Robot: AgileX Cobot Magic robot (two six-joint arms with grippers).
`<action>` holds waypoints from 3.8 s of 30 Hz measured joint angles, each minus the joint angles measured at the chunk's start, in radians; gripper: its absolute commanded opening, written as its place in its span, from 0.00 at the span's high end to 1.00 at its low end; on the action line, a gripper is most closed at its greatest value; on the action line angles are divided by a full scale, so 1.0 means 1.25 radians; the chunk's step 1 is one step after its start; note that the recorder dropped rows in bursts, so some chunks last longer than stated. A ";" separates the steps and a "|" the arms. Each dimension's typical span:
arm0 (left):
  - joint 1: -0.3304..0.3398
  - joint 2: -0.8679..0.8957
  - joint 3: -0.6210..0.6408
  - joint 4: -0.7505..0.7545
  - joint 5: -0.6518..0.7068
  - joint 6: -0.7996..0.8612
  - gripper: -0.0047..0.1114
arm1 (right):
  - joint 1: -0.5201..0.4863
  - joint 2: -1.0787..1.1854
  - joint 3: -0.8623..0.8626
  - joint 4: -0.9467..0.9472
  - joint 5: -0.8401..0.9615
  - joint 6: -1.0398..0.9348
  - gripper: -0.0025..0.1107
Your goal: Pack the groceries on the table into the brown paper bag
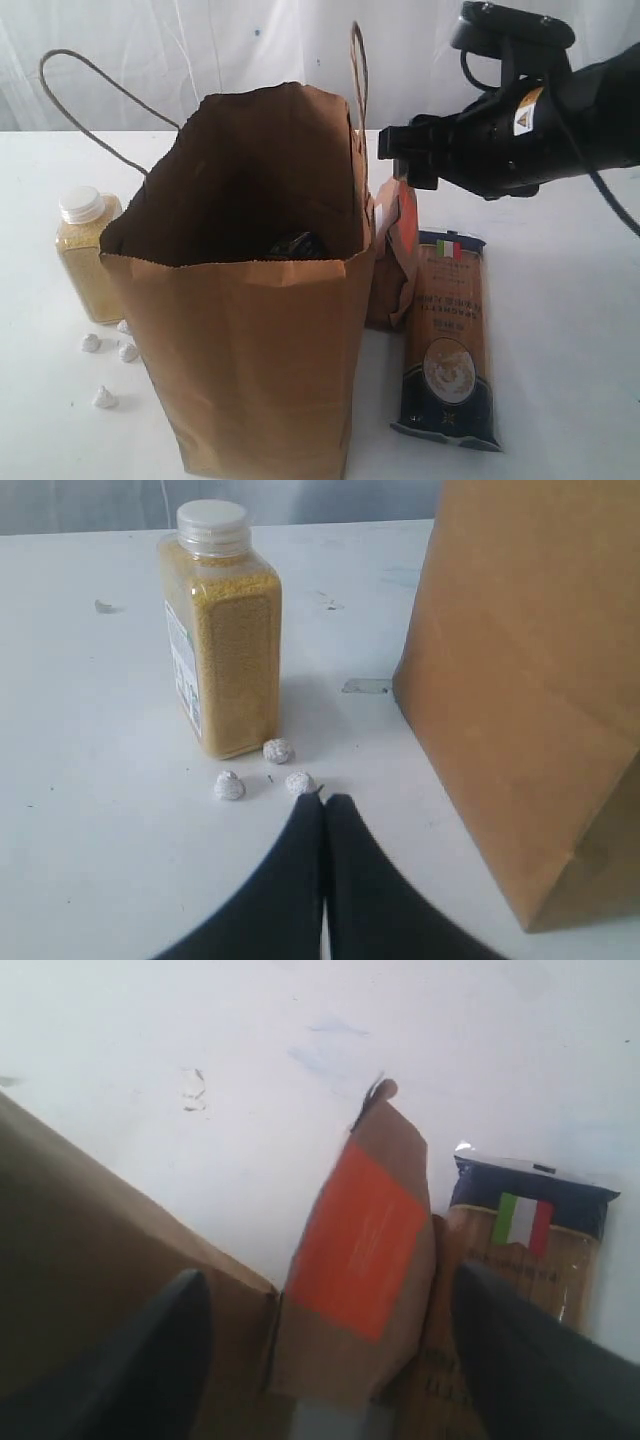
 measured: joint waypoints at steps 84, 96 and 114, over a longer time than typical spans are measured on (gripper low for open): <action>0.000 0.000 0.000 0.000 0.000 0.000 0.96 | 0.075 -0.526 -0.100 0.265 0.484 -0.481 0.98; 0.000 0.000 0.000 0.000 0.000 0.000 0.96 | 0.075 -0.526 -0.100 0.173 0.577 -0.481 0.98; 0.000 0.000 0.000 0.000 0.000 0.000 0.96 | 0.075 -0.470 -0.100 0.126 0.659 -0.518 0.98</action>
